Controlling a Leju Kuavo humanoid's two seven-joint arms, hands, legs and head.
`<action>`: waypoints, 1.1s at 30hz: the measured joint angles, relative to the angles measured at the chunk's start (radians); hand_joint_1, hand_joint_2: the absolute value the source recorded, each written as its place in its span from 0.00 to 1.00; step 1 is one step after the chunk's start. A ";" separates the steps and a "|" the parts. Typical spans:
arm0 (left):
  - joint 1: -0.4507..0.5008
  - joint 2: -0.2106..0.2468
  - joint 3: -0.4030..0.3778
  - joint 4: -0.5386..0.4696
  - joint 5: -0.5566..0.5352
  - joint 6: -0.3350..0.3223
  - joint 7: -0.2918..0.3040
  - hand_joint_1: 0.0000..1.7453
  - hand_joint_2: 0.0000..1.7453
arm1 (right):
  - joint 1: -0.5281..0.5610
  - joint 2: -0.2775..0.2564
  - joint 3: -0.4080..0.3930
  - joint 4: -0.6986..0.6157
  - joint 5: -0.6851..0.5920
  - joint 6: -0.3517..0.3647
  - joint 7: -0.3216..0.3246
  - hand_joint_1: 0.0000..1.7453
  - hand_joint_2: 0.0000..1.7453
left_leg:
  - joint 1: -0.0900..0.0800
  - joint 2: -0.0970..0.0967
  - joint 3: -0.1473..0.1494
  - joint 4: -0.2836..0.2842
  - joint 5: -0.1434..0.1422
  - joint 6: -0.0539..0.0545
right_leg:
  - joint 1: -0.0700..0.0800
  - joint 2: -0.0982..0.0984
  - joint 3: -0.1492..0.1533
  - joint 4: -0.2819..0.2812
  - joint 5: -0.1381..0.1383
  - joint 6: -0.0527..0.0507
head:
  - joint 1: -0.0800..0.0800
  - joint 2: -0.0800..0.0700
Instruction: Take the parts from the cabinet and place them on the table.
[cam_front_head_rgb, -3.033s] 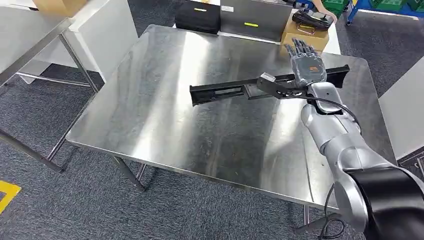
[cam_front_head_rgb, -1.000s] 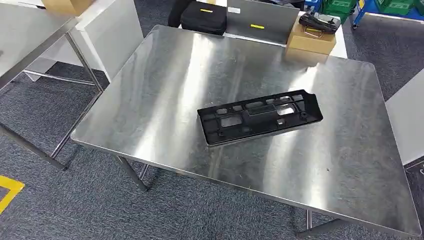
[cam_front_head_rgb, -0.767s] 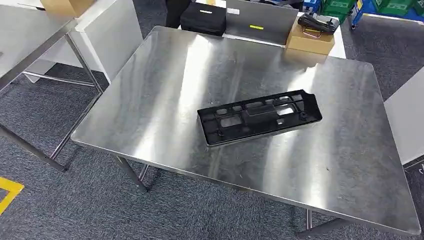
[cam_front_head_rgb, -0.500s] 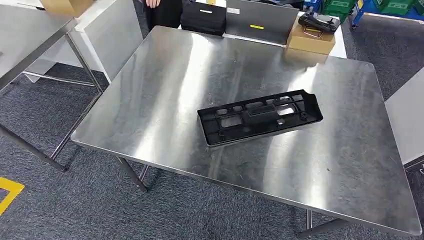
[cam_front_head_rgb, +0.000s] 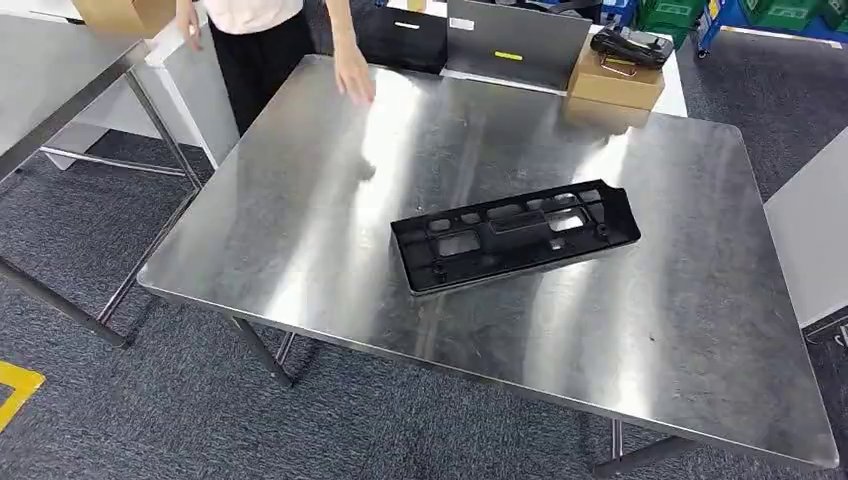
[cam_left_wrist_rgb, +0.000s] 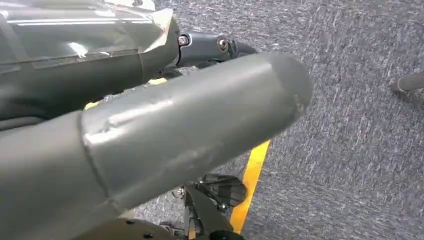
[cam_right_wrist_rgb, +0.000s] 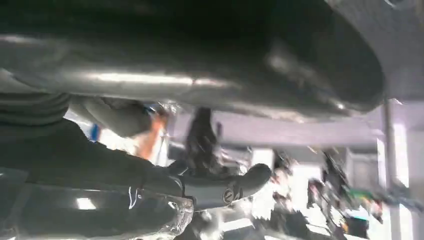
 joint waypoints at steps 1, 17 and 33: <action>0.000 0.000 0.000 0.000 -0.004 0.000 0.003 0.00 0.00 | -0.001 0.026 -0.009 -0.002 0.001 0.000 0.017 0.00 0.00 | 0.000 0.000 0.000 0.000 0.000 0.000 | 0.000 0.000 0.000 0.000 0.000 0.000 | 0.000 0.000; -0.004 0.030 -0.010 0.000 -0.094 -0.037 0.043 0.00 0.00 | -0.033 0.237 -0.082 0.190 -0.087 0.000 0.043 0.00 0.00 | 0.000 0.000 0.003 0.000 -0.002 -0.001 | 0.000 0.000 0.003 0.000 -0.003 -0.004 | 0.001 0.000; -0.015 0.077 -0.074 0.000 -0.198 -0.143 0.120 0.00 0.00 | -0.060 0.302 -0.097 0.507 -0.080 0.273 -0.204 0.00 0.00 | 0.001 0.000 0.003 0.000 -0.002 -0.002 | 0.000 0.000 0.004 0.001 -0.004 -0.005 | 0.000 0.000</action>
